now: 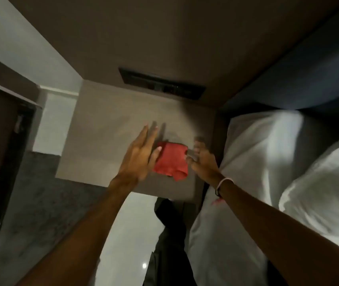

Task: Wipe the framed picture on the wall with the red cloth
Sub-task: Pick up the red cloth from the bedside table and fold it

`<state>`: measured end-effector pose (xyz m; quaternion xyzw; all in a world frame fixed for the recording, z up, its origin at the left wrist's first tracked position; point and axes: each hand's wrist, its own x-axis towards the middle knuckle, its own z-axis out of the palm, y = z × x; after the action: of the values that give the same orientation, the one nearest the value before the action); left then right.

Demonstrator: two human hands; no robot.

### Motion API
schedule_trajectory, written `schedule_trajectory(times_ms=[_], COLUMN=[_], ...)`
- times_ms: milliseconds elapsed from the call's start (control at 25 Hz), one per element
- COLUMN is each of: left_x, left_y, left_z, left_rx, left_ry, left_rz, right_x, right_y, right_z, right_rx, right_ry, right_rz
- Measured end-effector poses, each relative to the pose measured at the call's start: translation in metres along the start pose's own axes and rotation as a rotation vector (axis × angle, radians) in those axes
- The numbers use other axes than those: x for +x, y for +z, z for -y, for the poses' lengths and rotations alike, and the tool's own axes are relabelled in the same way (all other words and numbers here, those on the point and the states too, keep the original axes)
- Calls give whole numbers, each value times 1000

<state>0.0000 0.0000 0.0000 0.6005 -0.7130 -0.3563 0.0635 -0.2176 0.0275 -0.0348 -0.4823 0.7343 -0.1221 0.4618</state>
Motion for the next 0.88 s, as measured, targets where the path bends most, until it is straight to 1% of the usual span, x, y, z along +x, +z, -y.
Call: schedule_trajectory(times_ms=[80,120,160,280,360,440,480,600,720,800,880], left_x=[15,22,28,46,59,63,60,48,38,34,30], left_y=[34,48,55,69,68,63,57,33,-7,-41,-82], left_z=[14,21,23,32,38,42,41,32,3,-24,-60], left_rx=[-91,-119,-156,-256,-263,-240,-232,-317,-461,-519,-556], left_ry=[-36,-55,-87,-173,-248,-298,-304,-270,-200,-128,-46], left_rz=[138,170,187,144,168,253,297,335,416,455,446], right_x=[22,31,37,50,54,47,40,18,-7,-23,-46], right_y=[21,31,37,57,61,60,54,30,-8,-40,-81], right_z=[-14,-21,-21,-28,-28,-28,-24,-11,14,36,64], right_rx=[26,30,24,67,139,272,312,446,554,596,674], right_ry=[27,32,47,64,131,167,159,102,59,-15,-82], right_rz=[-36,-36,-40,-77,-20,72,92,148,235,234,205])
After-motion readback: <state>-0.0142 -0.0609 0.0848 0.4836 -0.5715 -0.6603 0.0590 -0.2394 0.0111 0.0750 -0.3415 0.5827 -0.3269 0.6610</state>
